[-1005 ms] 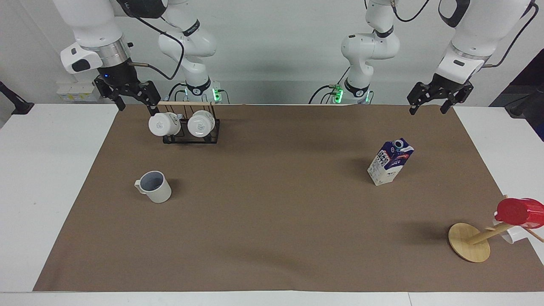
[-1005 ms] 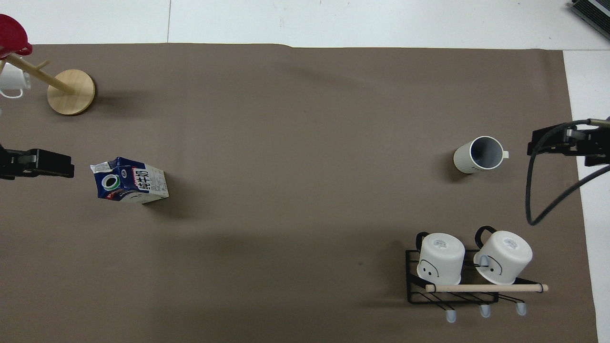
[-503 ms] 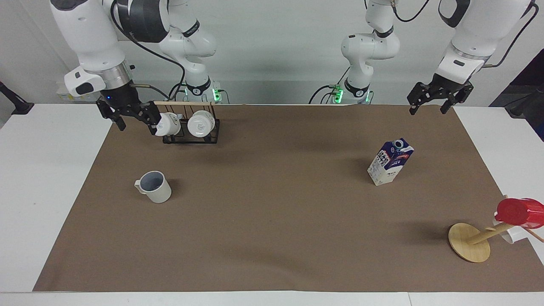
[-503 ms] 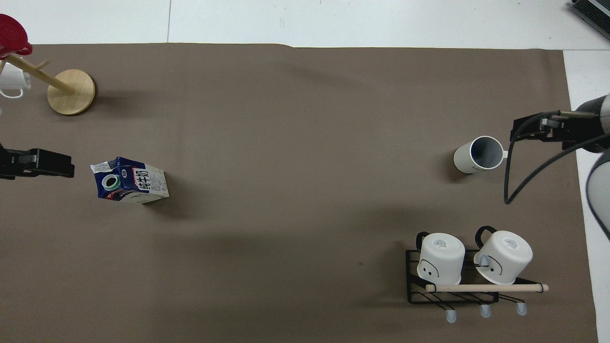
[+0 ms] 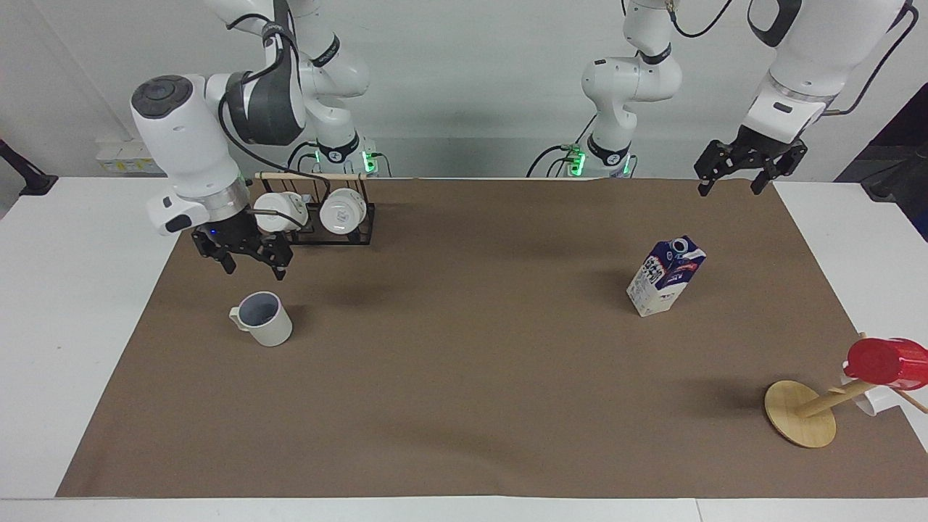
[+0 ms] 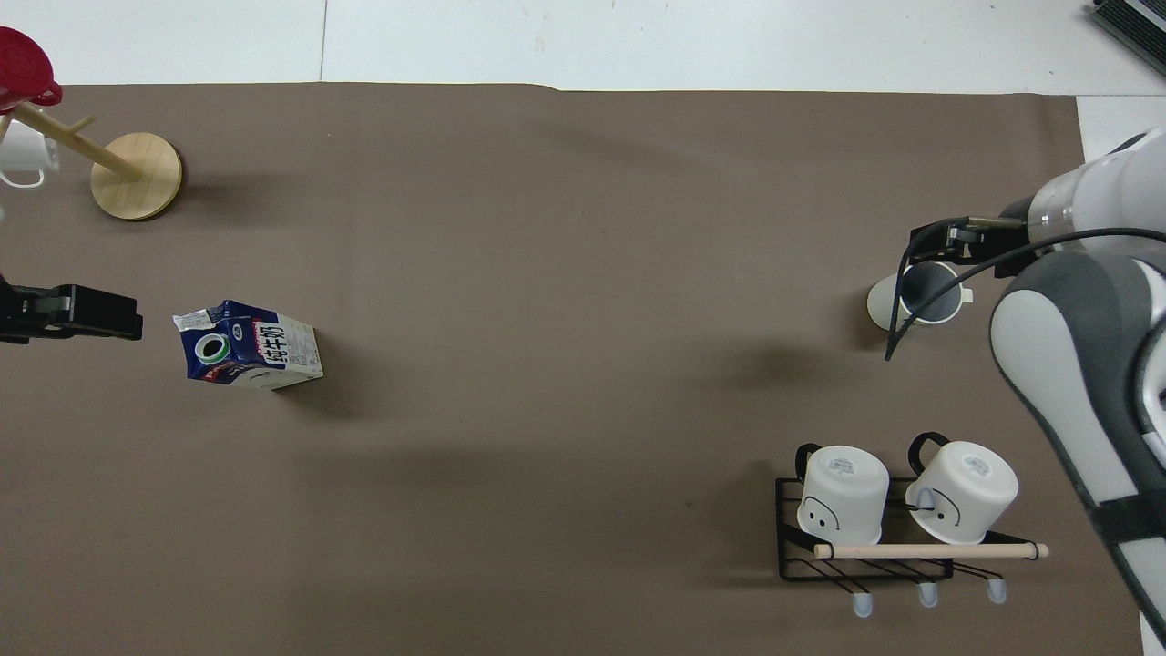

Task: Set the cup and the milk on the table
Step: 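Reach the right gripper to the dark-lined white mug and grasp it, then lift the mug off the table with the right gripper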

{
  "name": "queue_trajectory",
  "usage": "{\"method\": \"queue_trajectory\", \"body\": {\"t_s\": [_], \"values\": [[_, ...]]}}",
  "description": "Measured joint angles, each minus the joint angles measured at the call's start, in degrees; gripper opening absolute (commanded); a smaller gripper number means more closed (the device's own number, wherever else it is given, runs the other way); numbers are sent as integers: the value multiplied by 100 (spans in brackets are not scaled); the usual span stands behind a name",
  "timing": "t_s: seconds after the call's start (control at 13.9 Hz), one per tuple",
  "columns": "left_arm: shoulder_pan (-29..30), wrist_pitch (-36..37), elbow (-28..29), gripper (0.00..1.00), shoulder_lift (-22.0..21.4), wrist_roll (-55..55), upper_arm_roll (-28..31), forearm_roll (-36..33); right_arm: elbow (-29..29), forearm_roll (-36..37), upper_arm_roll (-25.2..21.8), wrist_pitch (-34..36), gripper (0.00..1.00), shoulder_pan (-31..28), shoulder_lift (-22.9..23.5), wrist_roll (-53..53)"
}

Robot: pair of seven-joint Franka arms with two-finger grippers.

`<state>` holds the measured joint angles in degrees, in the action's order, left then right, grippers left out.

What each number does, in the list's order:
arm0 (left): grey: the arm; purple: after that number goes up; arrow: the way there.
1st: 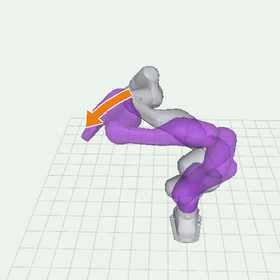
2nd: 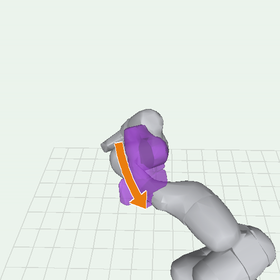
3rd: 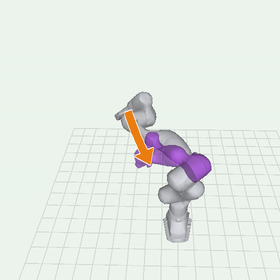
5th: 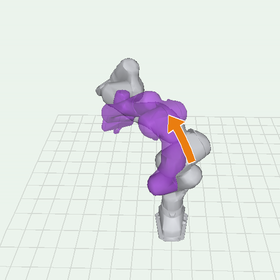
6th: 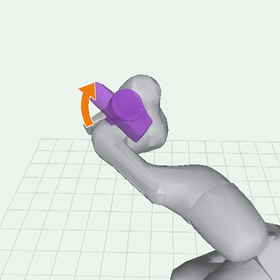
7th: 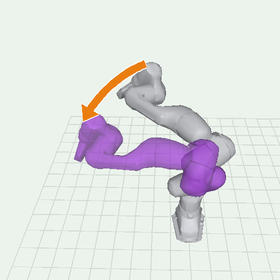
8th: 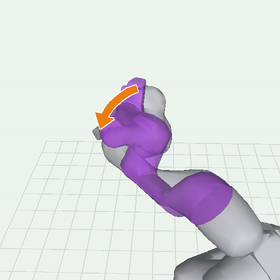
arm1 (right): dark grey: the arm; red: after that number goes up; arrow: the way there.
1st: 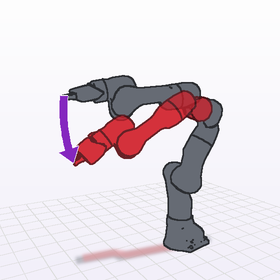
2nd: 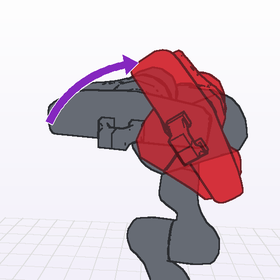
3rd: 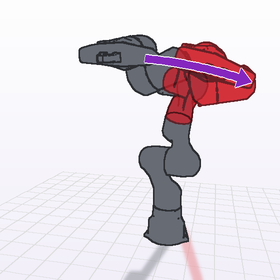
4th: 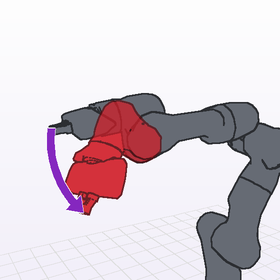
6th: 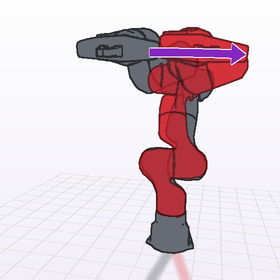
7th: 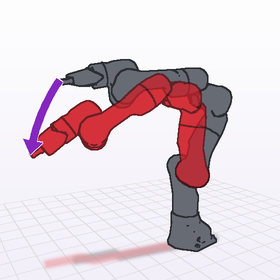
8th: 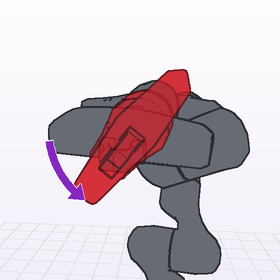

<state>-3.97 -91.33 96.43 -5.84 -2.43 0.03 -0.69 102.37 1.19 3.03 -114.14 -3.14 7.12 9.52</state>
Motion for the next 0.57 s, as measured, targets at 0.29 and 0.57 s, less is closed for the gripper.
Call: {"method": "queue_trajectory", "body": {"t_s": [0.29, 0.57], "values": [[0, 0, 0, 100, 0, 0, 0, 0, 301, 0, 1, -356, 100, 5, 159, 0], [0, 0, 0, 100, 0, 0, 0, 0, 641, 0, 0, -877, 100, 5, 280, -1]]}}
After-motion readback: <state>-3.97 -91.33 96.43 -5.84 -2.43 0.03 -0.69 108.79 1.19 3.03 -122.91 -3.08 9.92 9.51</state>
